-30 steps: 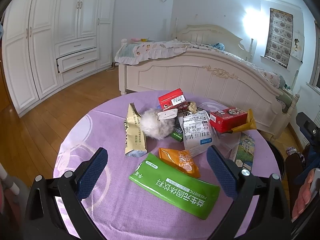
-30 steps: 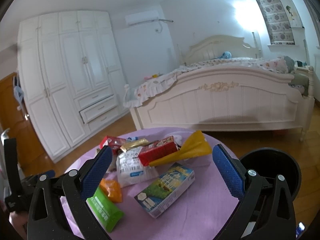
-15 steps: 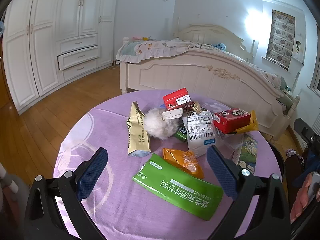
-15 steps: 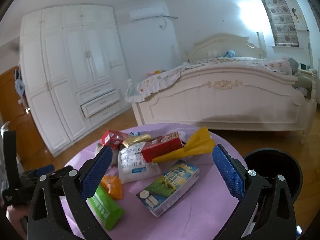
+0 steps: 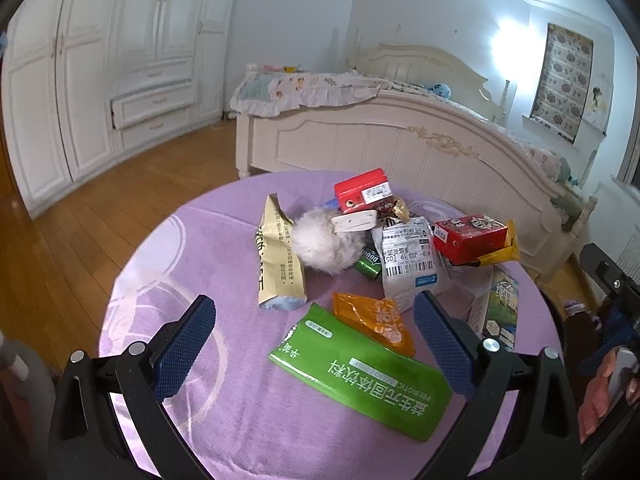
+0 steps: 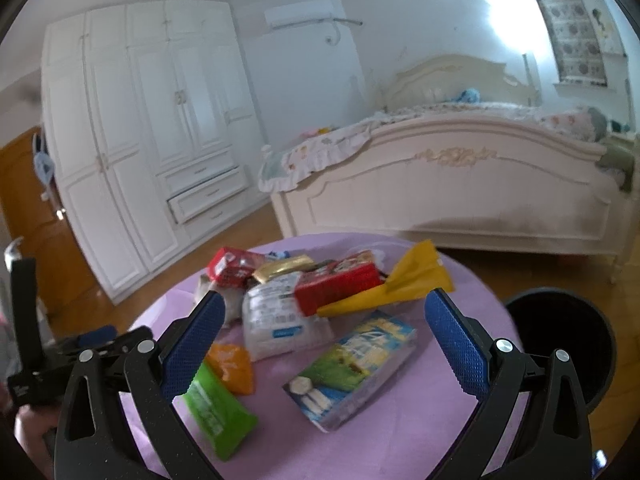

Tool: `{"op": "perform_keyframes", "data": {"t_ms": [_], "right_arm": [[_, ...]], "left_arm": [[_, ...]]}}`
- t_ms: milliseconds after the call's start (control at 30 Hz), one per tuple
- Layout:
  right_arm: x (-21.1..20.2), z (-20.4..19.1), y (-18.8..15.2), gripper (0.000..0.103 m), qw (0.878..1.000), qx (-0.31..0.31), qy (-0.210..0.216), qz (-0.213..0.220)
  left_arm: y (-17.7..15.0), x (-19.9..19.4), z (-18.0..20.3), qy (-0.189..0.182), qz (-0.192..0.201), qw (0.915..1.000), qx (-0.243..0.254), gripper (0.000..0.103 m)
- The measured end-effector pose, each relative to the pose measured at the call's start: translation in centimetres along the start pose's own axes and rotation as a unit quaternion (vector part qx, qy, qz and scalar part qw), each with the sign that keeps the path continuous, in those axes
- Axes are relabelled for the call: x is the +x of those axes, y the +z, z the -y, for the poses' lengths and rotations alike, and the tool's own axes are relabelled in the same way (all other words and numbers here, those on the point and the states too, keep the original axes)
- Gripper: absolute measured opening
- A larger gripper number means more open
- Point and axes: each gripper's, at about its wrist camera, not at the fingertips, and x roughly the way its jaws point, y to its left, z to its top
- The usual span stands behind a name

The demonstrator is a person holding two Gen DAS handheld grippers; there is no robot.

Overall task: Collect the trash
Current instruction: 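Grasp the beige packet with the left tool while the right tool grasps the red box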

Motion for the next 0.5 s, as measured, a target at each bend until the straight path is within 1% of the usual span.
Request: {"op": "perform_keyframes", "data": {"t_ms": [100, 133, 200, 267, 300, 367, 400, 433, 467, 500], "right_arm": [[1.8, -1.2, 1.4, 0.099, 0.999, -0.003, 0.04, -0.004], [2.9, -1.8, 2.1, 0.099, 0.998, -0.006, 0.057, -0.013], [5.4, -2.9, 3.4, 0.099, 0.996, -0.009, 0.085, -0.034], [8.5, -4.3, 4.7, 0.099, 0.992, -0.015, 0.109, -0.055], [10.7, -5.2, 5.4, 0.099, 0.99, -0.025, 0.116, -0.076], [13.6, -6.6, 5.9, 0.099, 0.985, -0.036, 0.125, -0.111], [15.5, -7.7, 6.1, 0.099, 0.981, -0.053, 0.133, -0.132], [16.6, -8.8, 6.1, 0.099, 0.978, -0.074, 0.136, -0.138], [17.6, -10.0, 6.0, 0.099, 0.974, -0.112, 0.134, -0.143], [18.6, -11.6, 5.7, 0.099, 0.967, -0.166, 0.127, -0.148]], "left_arm": [[0.7, 1.0, -3.0, -0.022, -0.011, 0.999, -0.037, 0.098], [1.0, 1.3, -3.9, -0.033, -0.014, 0.9982, -0.047, 0.098], [1.9, 2.4, -5.7, -0.051, -0.021, 0.9965, -0.062, 0.098], [2.7, 3.7, -6.8, -0.056, -0.031, 0.9956, -0.068, 0.097], [2.8, 4.4, -7.0, -0.058, -0.037, 0.9953, -0.068, 0.097], [3.2, 5.8, -7.0, -0.066, -0.054, 0.9944, -0.063, 0.096], [3.3, 6.4, -6.8, -0.068, -0.063, 0.9942, -0.055, 0.096], [3.3, 6.8, -6.6, -0.066, -0.069, 0.9942, -0.048, 0.096], [3.3, 7.4, -6.1, -0.062, -0.077, 0.9944, -0.036, 0.096], [3.2, 8.0, -5.6, -0.057, -0.087, 0.9943, -0.021, 0.096]]}}
